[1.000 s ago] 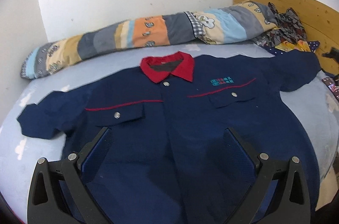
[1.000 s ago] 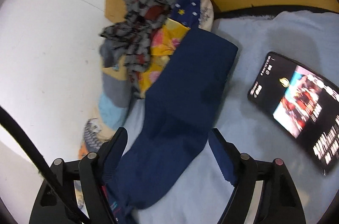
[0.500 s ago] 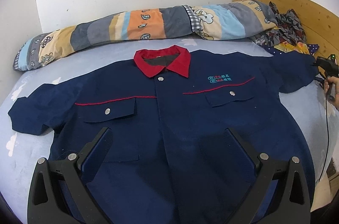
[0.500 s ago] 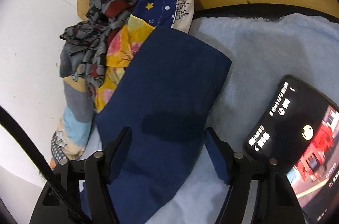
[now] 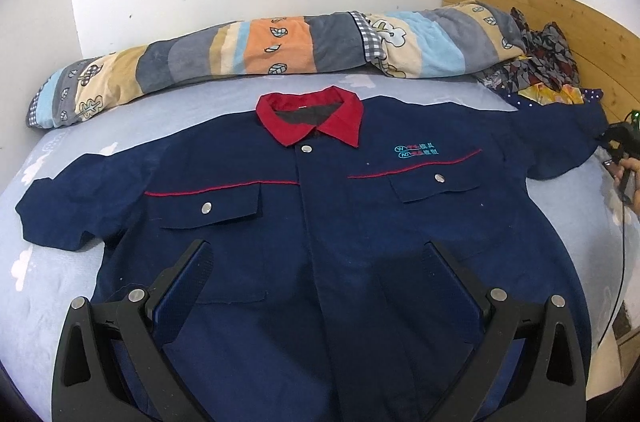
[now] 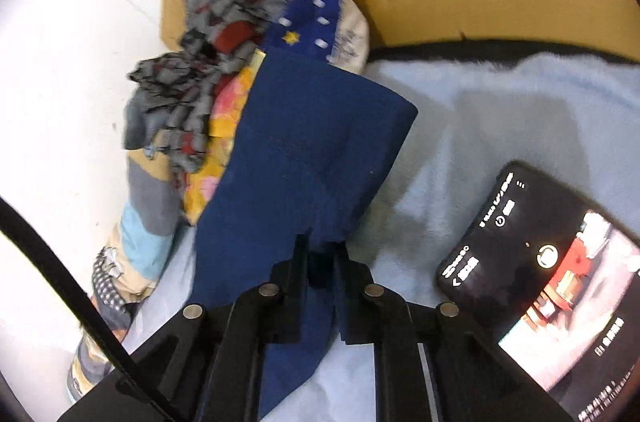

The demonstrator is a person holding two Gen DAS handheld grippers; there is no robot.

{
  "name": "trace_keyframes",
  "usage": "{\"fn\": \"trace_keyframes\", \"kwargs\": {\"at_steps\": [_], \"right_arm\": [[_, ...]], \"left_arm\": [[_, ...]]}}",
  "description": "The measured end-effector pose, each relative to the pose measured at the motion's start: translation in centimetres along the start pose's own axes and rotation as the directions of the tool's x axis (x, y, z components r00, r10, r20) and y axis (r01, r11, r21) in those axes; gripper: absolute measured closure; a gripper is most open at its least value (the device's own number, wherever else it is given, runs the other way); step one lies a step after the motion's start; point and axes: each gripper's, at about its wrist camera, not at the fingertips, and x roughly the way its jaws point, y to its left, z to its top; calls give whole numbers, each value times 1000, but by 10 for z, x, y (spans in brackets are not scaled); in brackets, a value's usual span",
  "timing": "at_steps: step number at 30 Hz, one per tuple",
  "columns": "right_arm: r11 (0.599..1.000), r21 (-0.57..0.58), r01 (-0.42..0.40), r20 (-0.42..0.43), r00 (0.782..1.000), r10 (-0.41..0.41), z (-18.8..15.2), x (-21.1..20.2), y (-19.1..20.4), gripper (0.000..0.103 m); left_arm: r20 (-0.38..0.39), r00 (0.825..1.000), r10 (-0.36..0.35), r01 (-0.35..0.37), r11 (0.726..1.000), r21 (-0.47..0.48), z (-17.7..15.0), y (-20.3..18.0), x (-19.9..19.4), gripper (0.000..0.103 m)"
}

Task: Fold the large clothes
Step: 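Grasp the navy shirt's sleeve cuff with the right gripper, then lift the sleeve and fold it across the shirt front with the right gripper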

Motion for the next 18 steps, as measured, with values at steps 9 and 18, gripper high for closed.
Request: {"fn": "trace_keyframes", "kwargs": {"at_steps": [9,18], "right_arm": [[978,-207,-41,80,995,59,-4,-66,86,96],[916,-382,-118,73,985,157,-30,-109,208,96]], "left_arm": [[59,998,23,-23,1000,-2,4,5,-22,0],[126,991,51,-43,997,-62,9,34,-55,0]]}}
